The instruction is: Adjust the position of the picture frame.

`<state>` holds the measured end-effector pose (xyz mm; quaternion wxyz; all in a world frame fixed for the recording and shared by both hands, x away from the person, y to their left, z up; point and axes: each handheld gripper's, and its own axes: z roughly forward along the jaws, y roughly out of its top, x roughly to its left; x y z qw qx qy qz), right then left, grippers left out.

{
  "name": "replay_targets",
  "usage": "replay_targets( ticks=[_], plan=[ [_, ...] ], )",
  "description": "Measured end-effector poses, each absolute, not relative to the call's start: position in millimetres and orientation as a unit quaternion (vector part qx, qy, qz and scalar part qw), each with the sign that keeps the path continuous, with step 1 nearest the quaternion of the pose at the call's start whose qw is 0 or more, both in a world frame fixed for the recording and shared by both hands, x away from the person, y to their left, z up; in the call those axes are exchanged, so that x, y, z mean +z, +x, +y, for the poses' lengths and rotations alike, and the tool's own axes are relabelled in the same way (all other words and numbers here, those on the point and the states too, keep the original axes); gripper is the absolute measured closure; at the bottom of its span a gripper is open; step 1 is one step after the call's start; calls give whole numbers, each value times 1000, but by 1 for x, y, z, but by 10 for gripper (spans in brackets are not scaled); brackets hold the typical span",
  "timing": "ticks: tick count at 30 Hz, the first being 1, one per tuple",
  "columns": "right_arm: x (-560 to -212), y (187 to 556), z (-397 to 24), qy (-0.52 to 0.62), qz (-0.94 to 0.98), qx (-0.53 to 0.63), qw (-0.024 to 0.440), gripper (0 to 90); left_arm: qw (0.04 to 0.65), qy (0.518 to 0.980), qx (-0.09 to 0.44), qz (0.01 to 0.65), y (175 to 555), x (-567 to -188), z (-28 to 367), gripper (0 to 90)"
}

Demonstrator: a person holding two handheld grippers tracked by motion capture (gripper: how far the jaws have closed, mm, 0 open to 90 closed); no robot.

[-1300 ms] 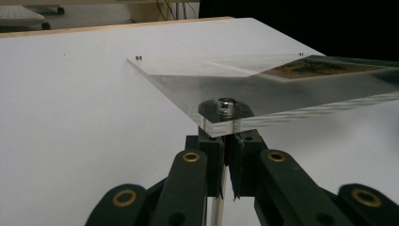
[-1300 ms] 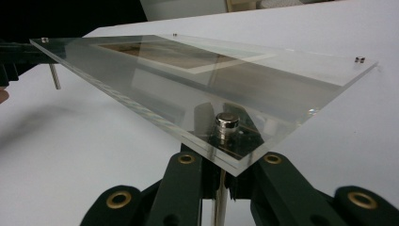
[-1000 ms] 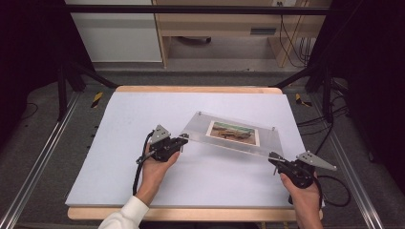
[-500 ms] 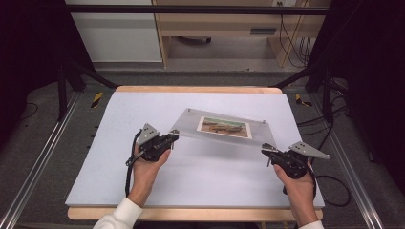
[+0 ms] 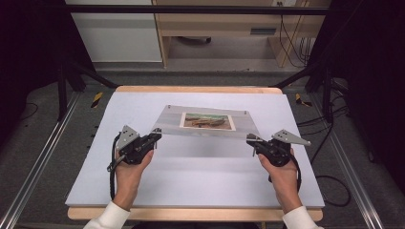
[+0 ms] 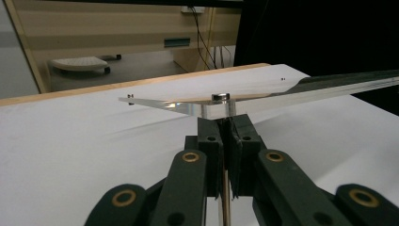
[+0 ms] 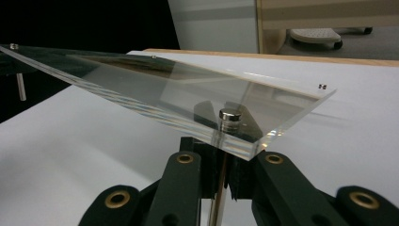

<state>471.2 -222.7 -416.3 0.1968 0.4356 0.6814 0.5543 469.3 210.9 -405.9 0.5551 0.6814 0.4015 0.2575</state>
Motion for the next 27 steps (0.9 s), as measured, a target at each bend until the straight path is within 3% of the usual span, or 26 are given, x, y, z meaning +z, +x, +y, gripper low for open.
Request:
replay_targets(
  ticks=[12, 27],
  plan=[
    [-419, 492, -195, 428, 688, 554, 192, 839, 556, 671, 262, 415, 474, -412, 237, 841],
    [-428, 497, -199, 442, 686, 546, 191, 839, 553, 669, 251, 428, 490, -428, 229, 843]
  ],
)
